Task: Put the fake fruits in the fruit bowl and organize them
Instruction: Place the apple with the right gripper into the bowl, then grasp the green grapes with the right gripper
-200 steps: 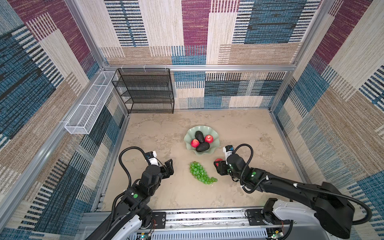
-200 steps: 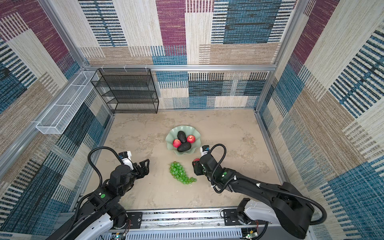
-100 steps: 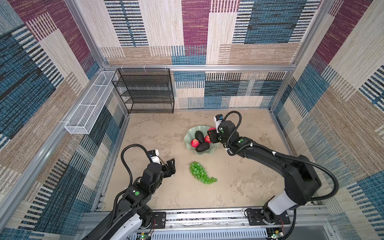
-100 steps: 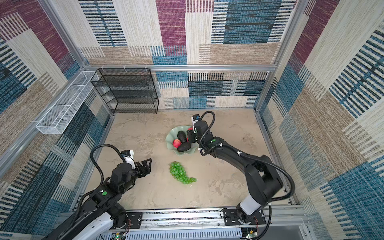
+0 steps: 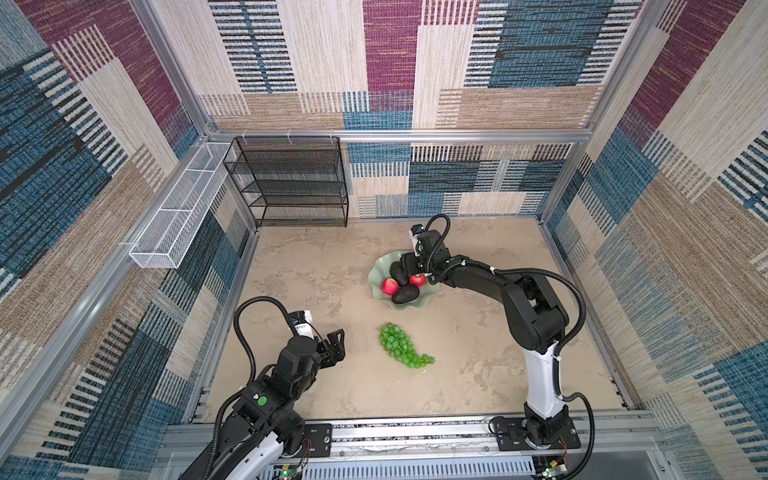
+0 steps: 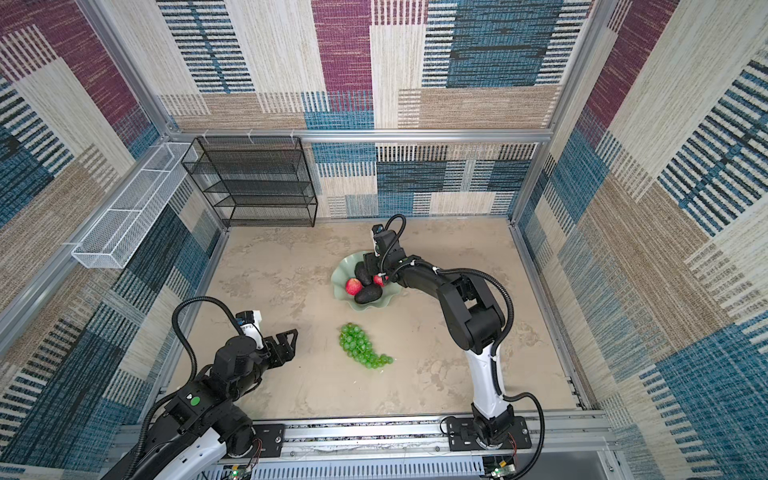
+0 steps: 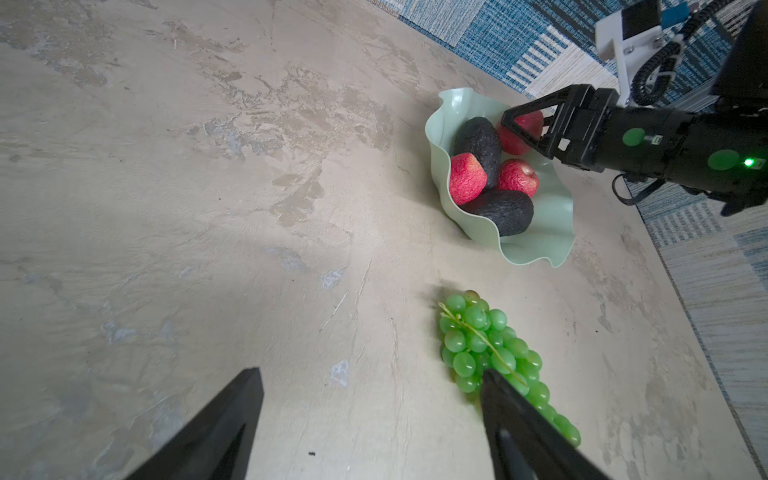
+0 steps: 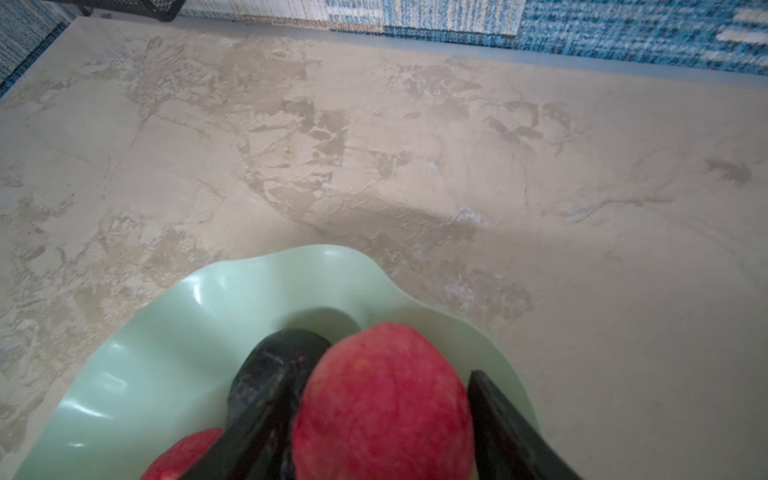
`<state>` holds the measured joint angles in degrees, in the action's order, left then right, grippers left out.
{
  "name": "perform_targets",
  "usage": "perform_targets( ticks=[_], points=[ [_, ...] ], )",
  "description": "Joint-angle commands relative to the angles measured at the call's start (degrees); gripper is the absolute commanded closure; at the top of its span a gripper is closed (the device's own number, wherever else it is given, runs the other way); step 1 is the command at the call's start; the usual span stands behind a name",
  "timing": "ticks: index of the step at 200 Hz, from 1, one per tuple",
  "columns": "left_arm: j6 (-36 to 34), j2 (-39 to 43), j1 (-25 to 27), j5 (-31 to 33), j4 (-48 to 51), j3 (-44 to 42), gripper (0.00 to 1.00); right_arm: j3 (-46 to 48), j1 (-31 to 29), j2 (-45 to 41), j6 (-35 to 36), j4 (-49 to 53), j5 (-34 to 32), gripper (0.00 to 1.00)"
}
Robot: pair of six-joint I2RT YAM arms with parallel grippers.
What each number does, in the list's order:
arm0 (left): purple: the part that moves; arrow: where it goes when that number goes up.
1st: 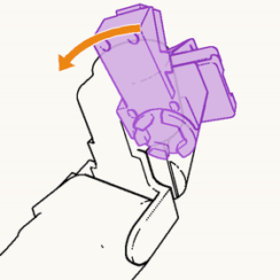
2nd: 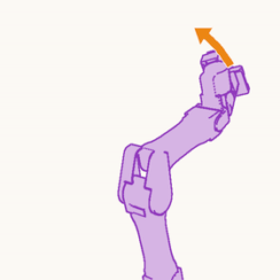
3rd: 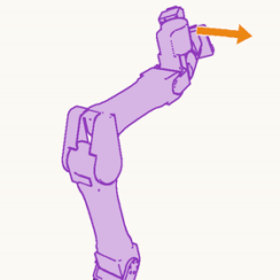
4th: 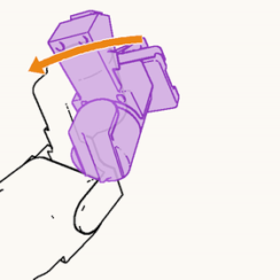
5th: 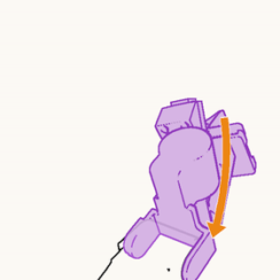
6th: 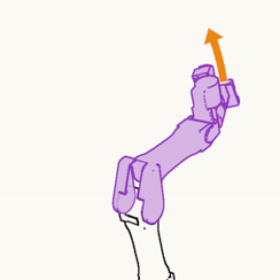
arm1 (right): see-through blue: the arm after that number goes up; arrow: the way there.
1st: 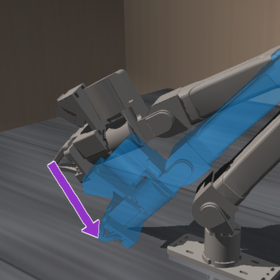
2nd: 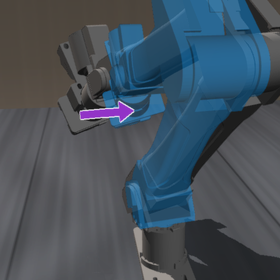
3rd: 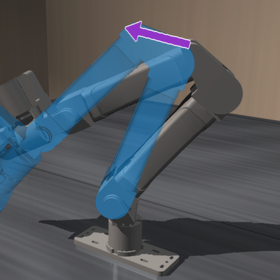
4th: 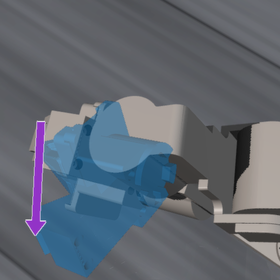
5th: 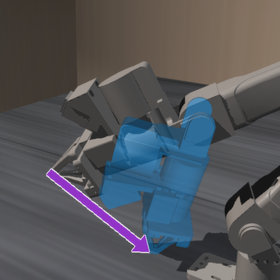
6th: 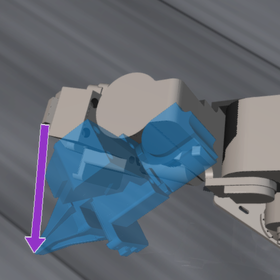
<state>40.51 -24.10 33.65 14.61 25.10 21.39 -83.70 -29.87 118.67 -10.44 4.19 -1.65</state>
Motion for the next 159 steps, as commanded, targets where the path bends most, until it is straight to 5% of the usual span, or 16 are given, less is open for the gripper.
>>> perform_targets(
  ticks=[1, 46, 106, 159],
  points=[
    [1.24, 0.10, -0.07, 0.29, 0.62, -0.02, 0.15, 0.87, -0.04, -1.67, -0.97, -0.97, -0.27, 0.27],
    [-1.30, -2.04, 0.01, 1.32, -2.20, 0.88, 0.15, 10.97, -0.17, -14.09, -1.41, -4.06, 1.93, 0.23],
    [-5.98, -5.50, 0.01, -0.71, -8.23, 1.23, 0.15, 49.33, -11.31, -39.61, 0.23, -21.62, 12.63, 0.07],
    [-10.69, -4.44, -0.05, -11.41, -15.38, -0.56, 0.15, 53.99, -21.32, -34.51, -4.49, -24.26, 9.05, 0.06]
  ],
)
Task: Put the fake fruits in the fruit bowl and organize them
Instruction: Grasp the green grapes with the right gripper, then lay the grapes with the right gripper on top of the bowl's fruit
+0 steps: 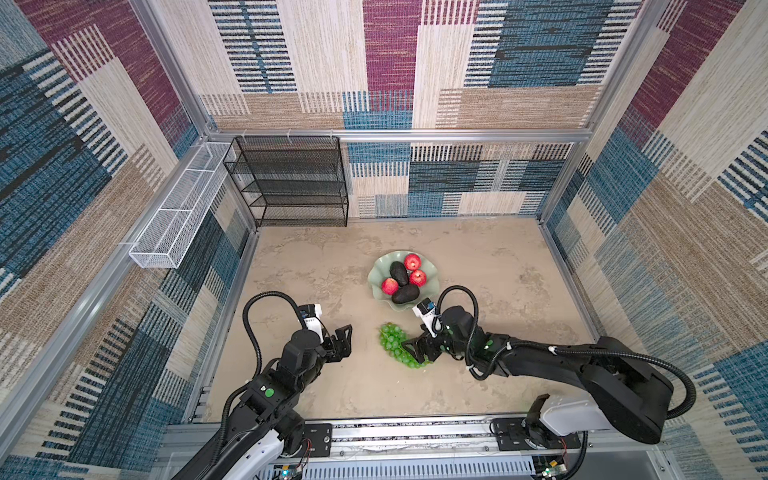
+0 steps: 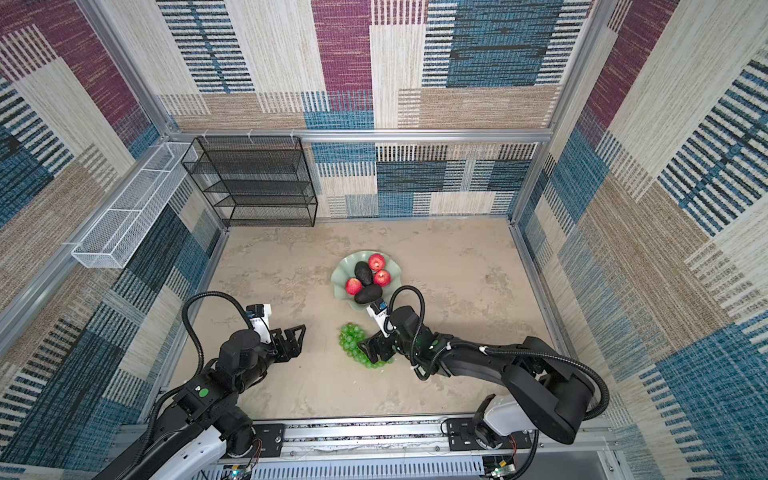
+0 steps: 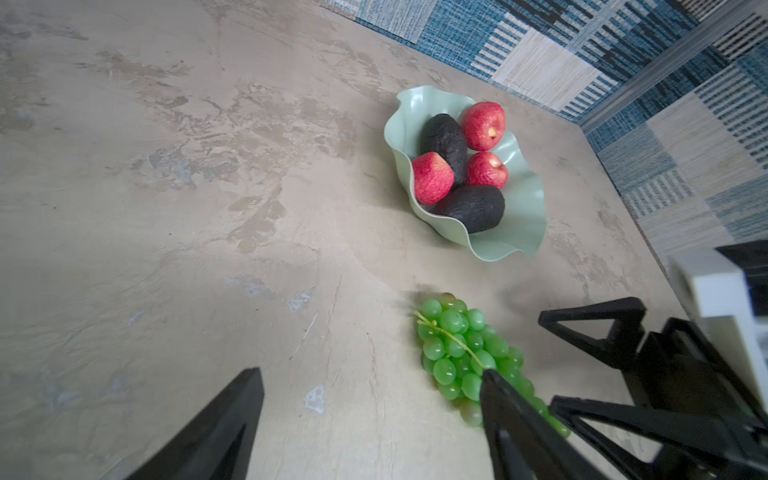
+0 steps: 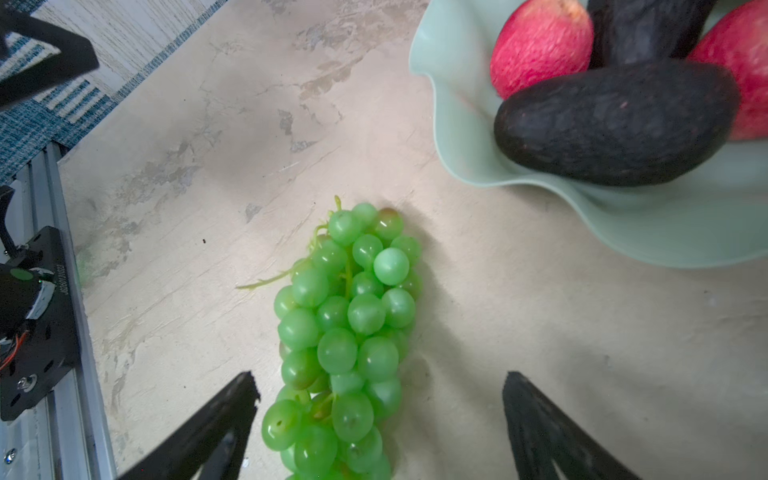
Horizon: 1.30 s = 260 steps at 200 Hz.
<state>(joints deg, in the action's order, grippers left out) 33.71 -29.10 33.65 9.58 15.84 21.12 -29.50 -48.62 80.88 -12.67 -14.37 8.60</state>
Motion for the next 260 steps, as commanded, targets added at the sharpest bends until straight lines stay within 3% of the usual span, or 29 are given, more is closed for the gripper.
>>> perform_targets(
  ticks=[1, 42, 57, 81, 111, 155, 190, 225, 260],
  points=[
    [-3.95, 0.60, -0.02, -6.66, -6.23, -0.34, 0.15, -0.30, -2.68, 3.52, -2.36, -5.77, -1.21, 0.06],
    [-5.99, 2.08, -0.03, -15.85, -7.13, 0.75, 0.15, -6.54, -6.13, 14.29, -2.84, -4.96, -3.92, 0.09],
    [-6.12, 3.15, -0.01, -17.32, -6.35, 1.19, 0.15, -8.80, -6.30, 17.27, -2.72, -3.31, -4.50, 0.19],
    [-6.00, 5.46, 0.01, -18.08, -5.97, 1.55, 0.15, -9.79, -6.31, 18.20, -3.93, -1.99, -6.24, 0.44],
    [-6.67, 6.22, 0.01, -21.61, -8.18, 1.11, 0.15, -9.15, -6.28, 15.29, -5.32, -1.00, -8.67, 0.59],
    [-7.68, 0.63, 0.01, -32.60, -11.94, 4.31, 0.14, -9.12, -4.39, 2.88, -6.81, -0.07, -8.85, 0.64],
    [-8.72, -3.56, -0.04, -35.25, -12.21, 7.82, 0.15, -15.66, 1.76, -2.16, -4.42, 4.26, -5.90, 0.65],
    [-9.97, -4.94, -0.04, -35.23, -13.07, 9.31, 0.15, -23.61, 8.76, -0.13, -2.23, 6.20, -3.25, 0.66],
    [-10.43, -6.81, 0.01, -35.87, -13.07, 10.74, 0.15, -31.43, 11.52, 8.82, 2.33, 6.42, -3.88, 0.66]
  ],
)
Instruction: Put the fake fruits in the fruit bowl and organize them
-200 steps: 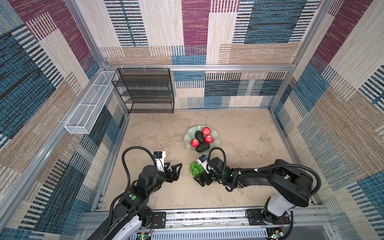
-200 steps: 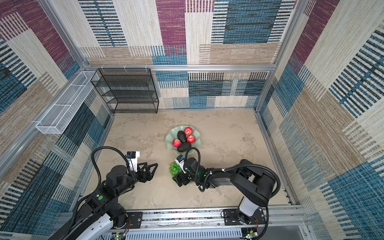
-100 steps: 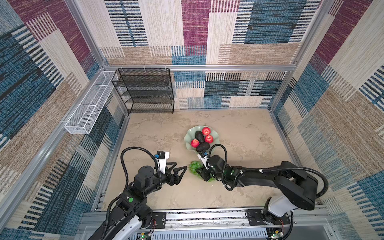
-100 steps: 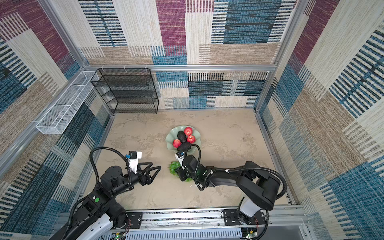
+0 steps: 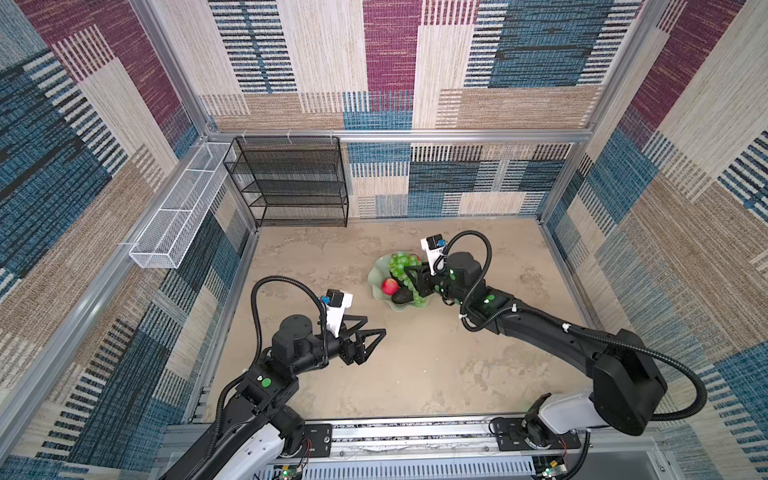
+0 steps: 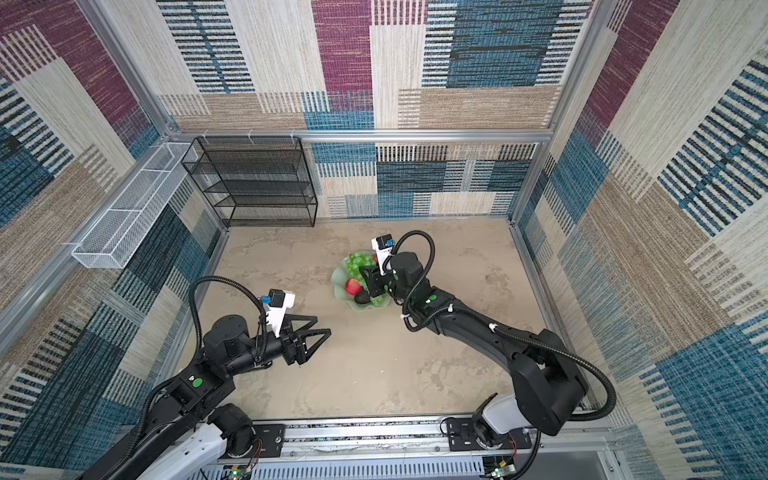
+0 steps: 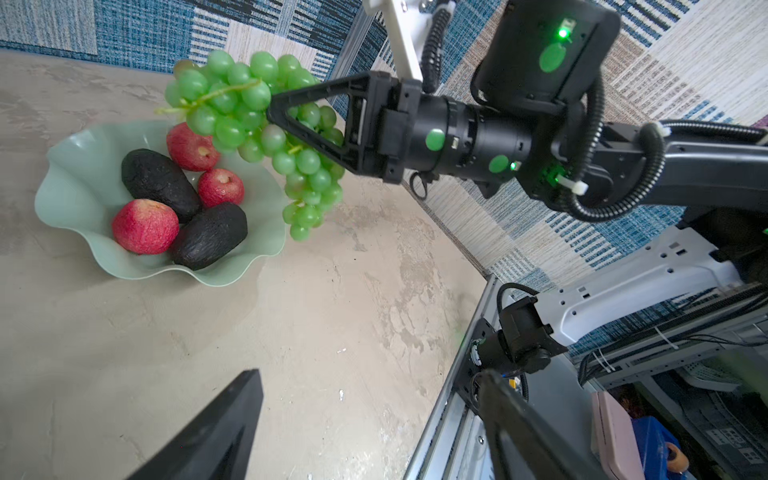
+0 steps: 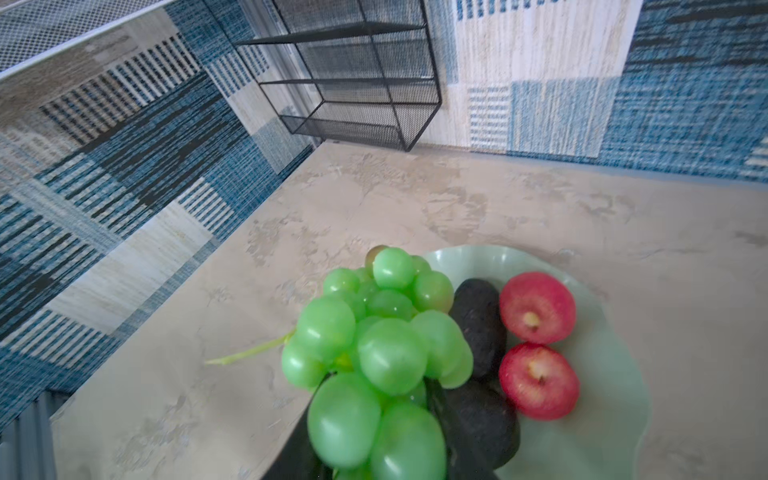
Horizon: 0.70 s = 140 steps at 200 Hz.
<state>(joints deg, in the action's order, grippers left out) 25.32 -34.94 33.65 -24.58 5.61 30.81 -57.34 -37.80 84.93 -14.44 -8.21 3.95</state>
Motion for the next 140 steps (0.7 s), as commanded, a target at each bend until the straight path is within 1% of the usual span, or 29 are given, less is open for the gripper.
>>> perform_targets(
  ticks=[1, 12, 40, 59, 70, 78, 94, 101, 112, 130, 140],
  points=[
    [-2.03, -1.03, 0.01, -1.75, -2.86, 1.08, 0.15, -3.71, 0.71, 5.06, 4.26, 0.19, 0.65, 0.66],
    [-2.15, -1.64, -0.05, -2.06, -2.88, 1.40, 0.15, -4.96, 0.92, 7.89, 5.24, -0.56, -0.57, 0.66],
    [-2.55, -2.73, 0.02, -2.18, -3.09, 1.71, 0.15, -6.70, 2.10, 14.92, 5.04, -2.97, -0.49, 0.64],
    [-2.90, -3.26, 0.02, -1.41, -3.18, 1.80, 0.15, -7.74, 2.43, 18.87, 4.52, -3.74, 0.17, 0.60],
    [-2.97, -3.60, -0.04, -0.87, -3.07, 1.97, 0.15, -8.04, 2.62, 20.03, 4.08, -4.00, 0.50, 0.55],
    [-3.28, -3.87, -0.02, -0.52, -2.82, 2.20, 0.15, -8.05, 2.74, 20.19, 3.82, -4.26, 0.60, 0.48],
    [-3.97, -4.47, -0.01, 0.25, -2.23, 2.65, 0.15, -7.62, 3.13, 18.97, 3.78, -5.27, 0.96, 0.29],
    [-4.46, -4.77, -0.04, 0.70, -2.09, 2.91, 0.15, -7.43, 3.24, 18.03, 3.80, -5.58, 0.76, 0.18],
    [-4.66, -5.14, -0.02, 3.08, -1.49, 3.44, 0.15, -7.20, 3.49, 16.20, 3.89, -5.84, 0.47, 0.01],
    [-6.00, -5.34, -0.04, 7.46, -0.74, 4.53, 0.15, -5.67, 4.11, 11.92, 3.72, -5.96, -0.86, 0.00],
    [-7.04, -5.32, -0.01, 12.77, -0.19, 5.01, 0.14, -3.24, 4.43, 8.29, 3.88, -7.10, -2.04, 0.00]
  ],
)
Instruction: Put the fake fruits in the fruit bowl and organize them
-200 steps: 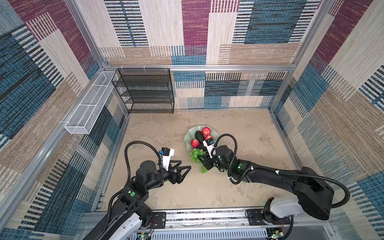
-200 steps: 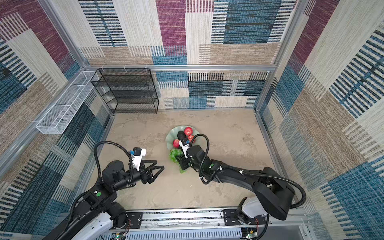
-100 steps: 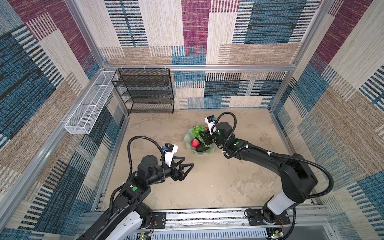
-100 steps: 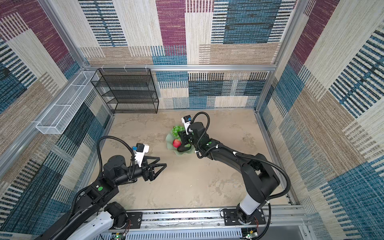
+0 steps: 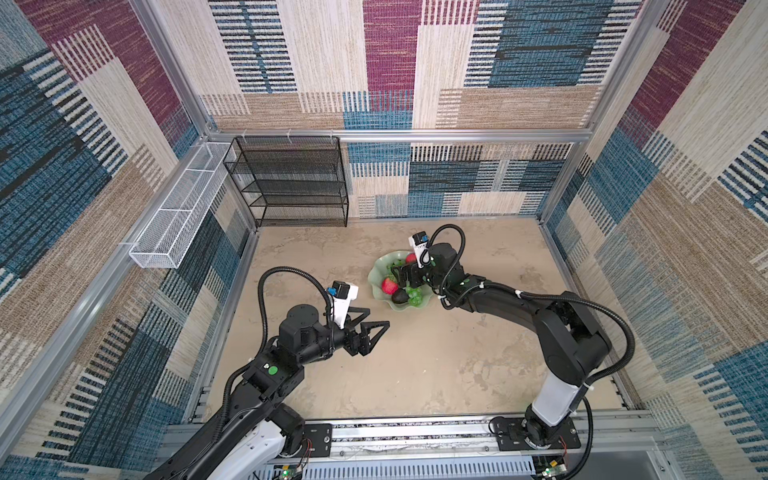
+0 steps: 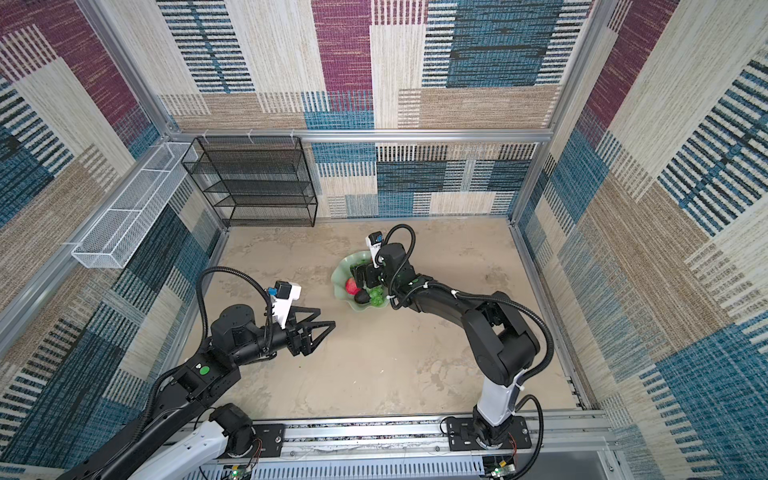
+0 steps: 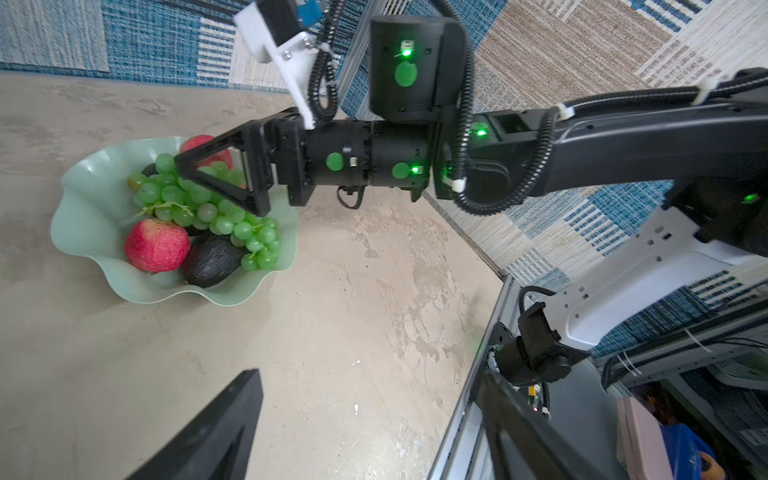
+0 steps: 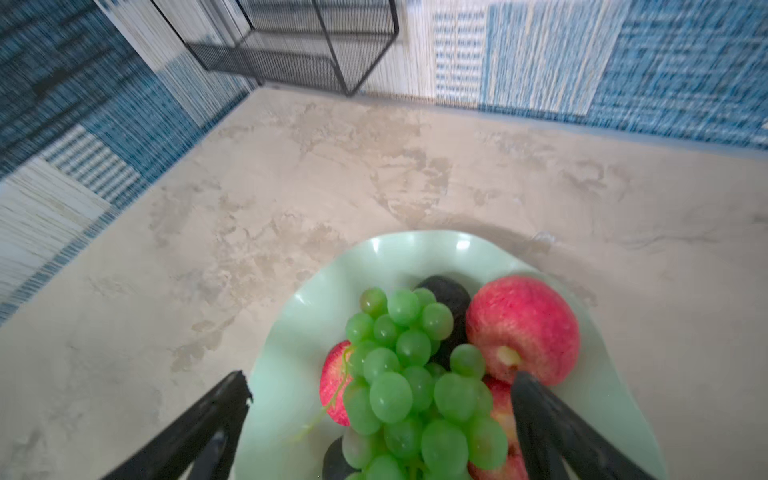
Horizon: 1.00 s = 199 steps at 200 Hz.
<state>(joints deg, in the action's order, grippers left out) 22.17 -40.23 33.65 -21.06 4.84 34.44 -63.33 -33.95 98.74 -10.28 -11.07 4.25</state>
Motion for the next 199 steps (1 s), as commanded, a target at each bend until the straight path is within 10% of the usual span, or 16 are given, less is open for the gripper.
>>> perform_targets(
  ticks=[1, 63, 113, 189, 199],
  points=[
    [-3.94, -0.07, 0.00, 10.10, 0.68, 1.40, 0.14, 3.20, 0.66, -5.90, -0.18, -4.41, -2.46, 0.00],
    [-22.18, -3.31, -3.22, 64.31, -15.02, -9.40, 0.02, 35.28, 7.45, -31.88, 0.03, -18.70, -26.30, 0.00],
    [-14.70, -15.20, -28.13, 45.42, -37.78, -24.42, 0.01, 53.79, 11.83, -44.40, 9.36, -33.63, -41.28, 0.00],
    [-21.35, -50.08, -34.18, 30.21, -66.08, -15.53, 0.01, 54.18, 25.60, -17.05, 15.71, -64.67, -21.83, 0.00],
    [-20.41, -45.27, -34.26, 28.24, -48.23, -11.20, 0.01, 53.19, 27.19, -12.44, 15.31, -67.59, -18.89, 0.00]
  ],
)
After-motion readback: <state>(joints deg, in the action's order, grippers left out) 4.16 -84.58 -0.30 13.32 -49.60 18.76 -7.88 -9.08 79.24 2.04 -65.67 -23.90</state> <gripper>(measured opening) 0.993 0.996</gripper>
